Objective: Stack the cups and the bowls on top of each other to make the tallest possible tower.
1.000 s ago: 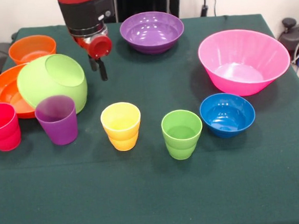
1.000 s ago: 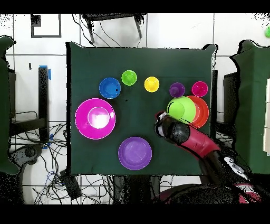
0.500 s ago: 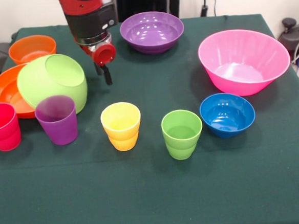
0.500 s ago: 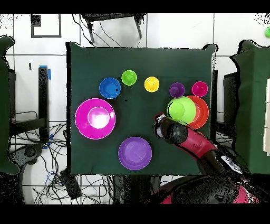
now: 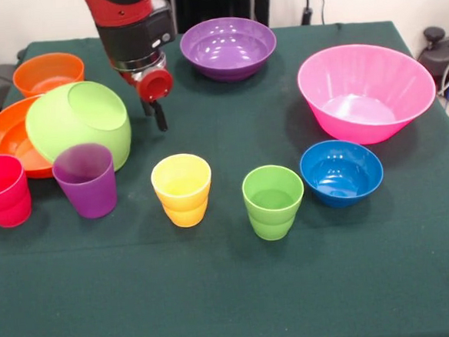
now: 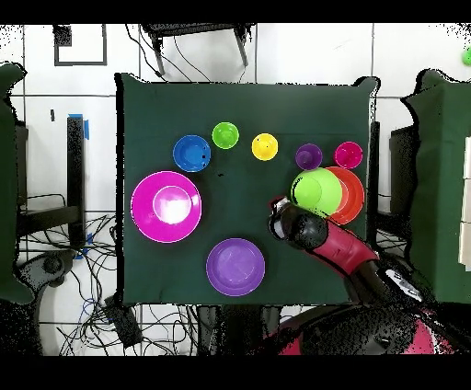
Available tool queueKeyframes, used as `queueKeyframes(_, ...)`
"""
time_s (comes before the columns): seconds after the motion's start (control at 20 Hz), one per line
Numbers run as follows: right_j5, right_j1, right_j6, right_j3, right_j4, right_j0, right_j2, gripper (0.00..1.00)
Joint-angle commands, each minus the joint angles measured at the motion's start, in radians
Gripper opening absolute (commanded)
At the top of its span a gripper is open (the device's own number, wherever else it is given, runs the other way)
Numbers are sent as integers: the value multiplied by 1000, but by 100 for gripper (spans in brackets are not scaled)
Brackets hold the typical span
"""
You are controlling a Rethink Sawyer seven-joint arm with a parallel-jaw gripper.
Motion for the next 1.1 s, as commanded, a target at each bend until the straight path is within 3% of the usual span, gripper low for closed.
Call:
queueKeyframes(0.05, -32, 16, 40, -104, -14, 8, 47, 100)
queueKeyframes(1.1, -14, 17, 18, -135, -35, -9, 38, 100)
